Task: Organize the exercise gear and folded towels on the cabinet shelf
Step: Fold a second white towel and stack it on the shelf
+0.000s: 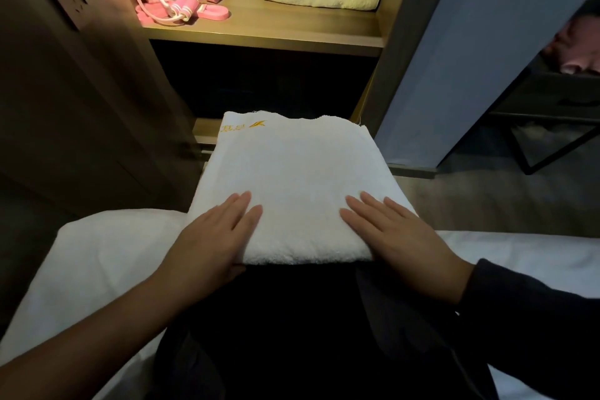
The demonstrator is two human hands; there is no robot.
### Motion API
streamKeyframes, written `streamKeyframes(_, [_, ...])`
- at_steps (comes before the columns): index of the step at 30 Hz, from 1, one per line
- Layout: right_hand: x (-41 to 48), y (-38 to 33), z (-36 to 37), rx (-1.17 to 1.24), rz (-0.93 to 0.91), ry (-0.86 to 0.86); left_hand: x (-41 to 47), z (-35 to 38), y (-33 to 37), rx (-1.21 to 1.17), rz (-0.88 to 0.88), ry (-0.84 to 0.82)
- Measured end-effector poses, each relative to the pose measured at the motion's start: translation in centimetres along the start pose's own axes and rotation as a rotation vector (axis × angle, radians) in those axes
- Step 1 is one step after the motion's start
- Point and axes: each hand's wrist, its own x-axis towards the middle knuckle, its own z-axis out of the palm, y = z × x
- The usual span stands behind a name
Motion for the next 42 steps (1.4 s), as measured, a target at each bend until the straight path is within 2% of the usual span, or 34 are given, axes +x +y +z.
streamKeyframes(3, [1.0, 0.1, -0.6, 0.064, 0.007, -0.053, 0.5, -1.0, -0.7, 0.002, 0.029, 0.037])
streamKeyframes(7, [1.7, 1.4, -2.6, 0.096, -0.008, -0.074, 1.5, -2.1, -1.8, -0.021, 0.036, -0.029])
streamKeyframes(10, [2.0, 1.9, -3.4, 0.084, -0.02, -0.098, 2.1, -2.7, -2.4, -0.063, 0.003, -0.136])
streamKeyframes(13, [2.3, 2.5, -4.7, 0.182, -0.038, -0.069, 2.9, -4.3, -2.8, -0.099, 0.009, -0.209])
streamKeyframes(16, [2.9, 3.1, -6.9, 0.294, -0.037, -0.159, 3.9, -6.3, -2.8, -0.162, 0.036, -0.331])
streamKeyframes(20, [3.1, 4.0, -10.5, 0.496, -0.032, -0.311, 5.5, -9.5, -3.4, -0.339, 0.128, -0.488])
streamKeyframes(23, [3.4, 4.8, -12.5, 0.713, -0.069, -0.475, 6.5, -11.3, -4.2, -0.611, 0.167, -0.679])
streamKeyframes(26, [4.7, 6.2, -12.9, 0.833, -0.046, -0.542, 7.4, -11.2, -5.2, -0.817, 0.05, -0.829])
streamKeyframes(28, [6.0, 7.4, -12.1, 0.784, 0.01, -0.493, 8.3, -10.5, -6.0, -0.782, -0.01, -0.802])
streamKeyframes(31, [7.9, 8.6, -10.9, 0.677, 0.08, -0.41, 9.4, -9.6, -7.5, -0.526, -0.062, -0.678])
streamKeyframes(36, [9.4, 10.0, -10.9, 0.593, 0.133, -0.282, 10.6, -9.3, -8.1, -0.337, -0.108, -0.524])
streamKeyframes(39, [10.5, 10.6, -9.8, 0.461, 0.176, -0.108, 11.3, -8.7, -7.8, -0.238, -0.16, -0.334])
streamKeyframes(42, [11.7, 11.1, -8.1, 0.445, 0.261, 0.006, 12.6, -8.0, -7.6, -0.078, -0.264, -0.175])
